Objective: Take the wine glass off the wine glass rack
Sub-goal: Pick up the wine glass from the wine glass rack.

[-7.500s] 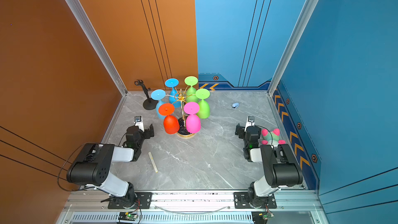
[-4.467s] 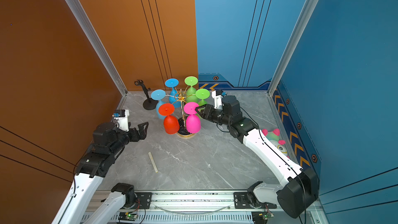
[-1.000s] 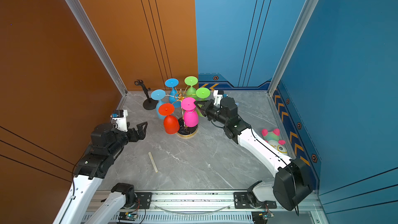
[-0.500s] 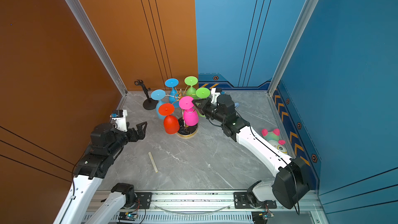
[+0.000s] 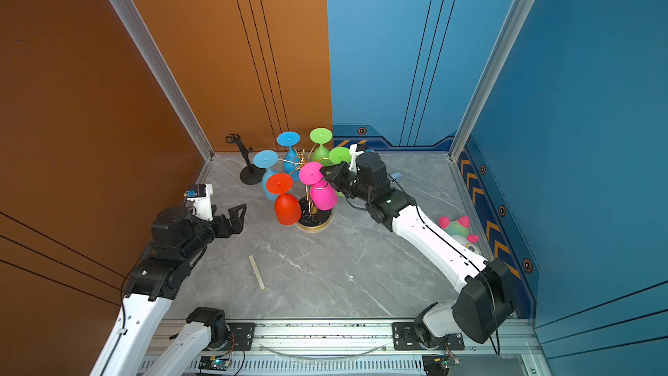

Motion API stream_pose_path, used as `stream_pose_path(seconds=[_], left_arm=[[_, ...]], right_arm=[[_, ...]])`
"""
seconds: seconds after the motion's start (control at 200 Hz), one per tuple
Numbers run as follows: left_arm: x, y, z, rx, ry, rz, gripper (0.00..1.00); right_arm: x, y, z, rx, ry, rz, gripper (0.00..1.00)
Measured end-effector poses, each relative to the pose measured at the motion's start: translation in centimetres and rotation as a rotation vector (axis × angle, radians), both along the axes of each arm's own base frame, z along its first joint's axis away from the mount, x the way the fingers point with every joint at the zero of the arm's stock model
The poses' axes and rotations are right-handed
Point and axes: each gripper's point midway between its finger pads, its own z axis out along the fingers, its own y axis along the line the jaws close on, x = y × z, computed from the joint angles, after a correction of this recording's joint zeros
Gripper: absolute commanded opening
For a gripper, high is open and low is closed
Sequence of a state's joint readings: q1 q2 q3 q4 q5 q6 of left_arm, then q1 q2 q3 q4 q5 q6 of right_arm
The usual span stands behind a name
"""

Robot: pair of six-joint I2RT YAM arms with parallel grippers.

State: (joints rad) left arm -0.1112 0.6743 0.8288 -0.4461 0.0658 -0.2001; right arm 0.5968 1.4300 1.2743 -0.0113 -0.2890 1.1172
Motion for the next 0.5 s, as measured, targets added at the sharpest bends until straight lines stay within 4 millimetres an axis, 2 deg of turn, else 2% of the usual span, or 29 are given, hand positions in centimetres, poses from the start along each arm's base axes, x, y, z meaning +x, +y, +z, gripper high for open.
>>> stream_pose_path(seconds=[0.145,0.37,0.496], left_arm=[[0.0,0.0,0.0,-0.001,0.0,0.001,0.98],[0.0,0.0,0.0,-0.007,0.003,-0.001,0.98],[0.0,0.0,0.0,-0.009,0.003,-0.004,0.98]], right_arm=[[-0.3,0.3,-0.2,-0.037,-0.005,0.013,0.0],[-1.4,1.3,0.8,-0.087,-0.046,0.062,0.0],[-1.9,1.5,0.5,-0.12,-0.052,0.081,0.0]])
